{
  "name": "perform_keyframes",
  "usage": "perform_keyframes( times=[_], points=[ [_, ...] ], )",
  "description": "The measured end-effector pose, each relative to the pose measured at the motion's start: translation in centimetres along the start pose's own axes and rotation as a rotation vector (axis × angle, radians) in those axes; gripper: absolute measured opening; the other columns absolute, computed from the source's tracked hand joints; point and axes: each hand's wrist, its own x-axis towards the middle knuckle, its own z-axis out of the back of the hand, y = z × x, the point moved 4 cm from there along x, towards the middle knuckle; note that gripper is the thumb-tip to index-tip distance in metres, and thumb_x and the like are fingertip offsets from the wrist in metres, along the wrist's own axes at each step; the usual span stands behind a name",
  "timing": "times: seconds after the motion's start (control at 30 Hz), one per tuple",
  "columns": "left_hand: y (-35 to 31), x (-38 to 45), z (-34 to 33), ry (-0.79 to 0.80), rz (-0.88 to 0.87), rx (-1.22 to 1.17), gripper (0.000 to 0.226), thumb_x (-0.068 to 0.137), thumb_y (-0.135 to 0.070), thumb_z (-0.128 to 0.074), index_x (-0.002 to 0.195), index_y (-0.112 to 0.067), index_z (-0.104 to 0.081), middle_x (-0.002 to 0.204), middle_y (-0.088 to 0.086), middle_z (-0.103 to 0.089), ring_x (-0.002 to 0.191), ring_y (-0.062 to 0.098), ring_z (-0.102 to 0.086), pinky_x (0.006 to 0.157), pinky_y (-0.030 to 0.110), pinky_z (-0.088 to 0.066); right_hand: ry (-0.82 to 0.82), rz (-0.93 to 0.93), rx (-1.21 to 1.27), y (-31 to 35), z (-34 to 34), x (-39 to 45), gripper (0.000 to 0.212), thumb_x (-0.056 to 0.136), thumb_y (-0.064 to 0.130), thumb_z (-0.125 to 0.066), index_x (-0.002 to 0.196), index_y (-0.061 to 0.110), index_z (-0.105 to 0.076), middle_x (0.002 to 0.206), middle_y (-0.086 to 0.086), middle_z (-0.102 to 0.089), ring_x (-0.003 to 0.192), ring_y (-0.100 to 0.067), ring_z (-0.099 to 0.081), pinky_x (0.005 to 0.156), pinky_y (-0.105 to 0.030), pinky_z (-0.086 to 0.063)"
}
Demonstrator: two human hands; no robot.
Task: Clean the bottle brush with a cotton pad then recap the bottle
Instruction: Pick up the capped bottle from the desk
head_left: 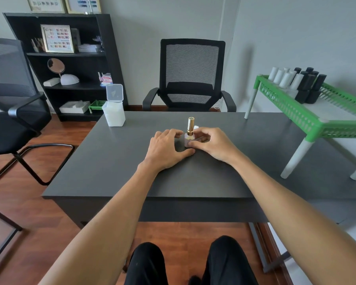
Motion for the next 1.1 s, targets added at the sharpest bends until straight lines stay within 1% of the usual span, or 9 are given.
perform_keyframes(
  times=[0.2, 0.33, 0.47, 0.63, 0.7, 0.77, 0.8, 1.0, 1.1],
  points=[
    [-1.6, -1.7, -0.8, 0.045, -0.074, 0.285, 0.072, 0.095, -0.079, -0.04, 0.144, -0.03, -0.058, 0.148, 0.0, -0.059, 0.134, 0.03, -0.047, 0.107, 0.044, -0.038, -0.112, -0.035, 0.091, 0.6, 1.7, -1.3, 0.023, 0.082, 0.035, -0.084, 0.105, 0.03, -0.081, 0.099, 0.015, -0.084, 0.092, -0.003, -0.078, 0.094, -0.033, -0.06],
    [-3.9, -3.1, -1.0, 0.109, -0.222, 0.229, 0.067, 0.098, -0.076, -0.042, 0.147, -0.034, -0.059, 0.152, -0.004, -0.057, 0.14, 0.024, -0.042, 0.113, 0.042, -0.036, -0.211, -0.022, 0.128, 3.1, 4.5, -2.4, 0.027, 0.074, 0.038, -0.083, 0.099, 0.03, -0.079, 0.097, 0.007, -0.084, 0.084, -0.007, -0.078, 0.093, -0.04, -0.065],
    [-7.8, -3.7, -2.8, 0.208, -0.316, 0.188, 0.068, 0.101, -0.071, -0.042, 0.156, -0.031, -0.051, 0.162, -0.004, -0.049, 0.15, 0.021, -0.033, 0.122, 0.041, -0.027, -0.268, 0.05, 0.048, 6.8, 8.5, -3.3, 0.014, 0.079, 0.033, -0.08, 0.092, 0.032, -0.076, 0.087, 0.012, -0.083, 0.076, -0.003, -0.077, 0.089, -0.035, -0.064],
    [-13.1, -2.2, -6.6, 0.322, -0.319, 0.17, 0.075, 0.105, -0.07, -0.036, 0.166, -0.026, -0.035, 0.174, 0.0, -0.03, 0.161, 0.027, -0.019, 0.13, 0.044, -0.016, -0.307, 0.079, -0.097, 10.6, 15.4, -5.0, 0.016, 0.083, 0.03, -0.084, 0.094, 0.02, -0.08, 0.091, 0.003, -0.085, 0.088, -0.015, -0.082, 0.091, -0.038, -0.065],
    [-14.3, -1.1, -7.9, 0.345, -0.297, 0.18, 0.077, 0.105, -0.07, -0.033, 0.168, -0.025, -0.029, 0.176, 0.001, -0.025, 0.163, 0.029, -0.013, 0.132, 0.044, -0.01, -0.327, 0.078, -0.127, 11.1, 18.5, -5.8, 0.017, 0.084, 0.026, -0.082, 0.098, 0.016, -0.082, 0.091, 0.004, -0.085, 0.091, -0.018, -0.082, 0.089, -0.032, -0.065],
    [-15.1, 0.2, -9.0, 0.352, -0.282, 0.193, 0.079, 0.105, -0.071, -0.031, 0.169, -0.025, -0.027, 0.177, 0.002, -0.023, 0.164, 0.03, -0.011, 0.133, 0.045, -0.008, -0.343, 0.082, -0.136, 11.1, 21.3, -6.6, 0.016, 0.086, 0.022, -0.08, 0.101, 0.02, -0.083, 0.09, 0.01, -0.085, 0.09, -0.012, -0.082, 0.079, -0.019, -0.062],
    [-15.4, 0.8, -9.5, 0.355, -0.278, 0.198, 0.079, 0.105, -0.071, -0.031, 0.169, -0.025, -0.026, 0.177, 0.002, -0.022, 0.164, 0.03, -0.01, 0.133, 0.046, -0.007, -0.353, 0.081, -0.132, 10.9, 22.6, -6.9, 0.019, 0.087, 0.021, -0.081, 0.105, 0.021, -0.082, 0.091, 0.009, -0.085, 0.091, -0.011, -0.082, 0.08, -0.018, -0.062],
    [-16.5, 4.4, -11.7, 0.376, -0.257, 0.22, 0.081, 0.104, -0.074, -0.027, 0.17, -0.027, -0.021, 0.178, 0.0, -0.018, 0.165, 0.03, -0.006, 0.133, 0.049, -0.003, -0.379, -0.037, -0.151, 6.4, 28.5, -6.9, 0.023, 0.089, 0.016, -0.084, 0.112, 0.016, -0.082, 0.103, -0.004, -0.085, 0.1, -0.025, -0.082, 0.103, -0.043, -0.062],
    [-17.2, 5.9, -12.6, 0.377, -0.262, 0.223, 0.082, 0.103, -0.075, -0.026, 0.17, -0.028, -0.021, 0.178, 0.0, -0.017, 0.165, 0.03, -0.005, 0.133, 0.05, -0.003, -0.344, -0.094, -0.165, 3.9, 29.7, -6.5, 0.015, 0.09, 0.008, -0.083, 0.104, 0.014, -0.082, 0.1, -0.007, -0.085, 0.096, -0.02, -0.082, 0.099, -0.04, -0.064]
  ],
)
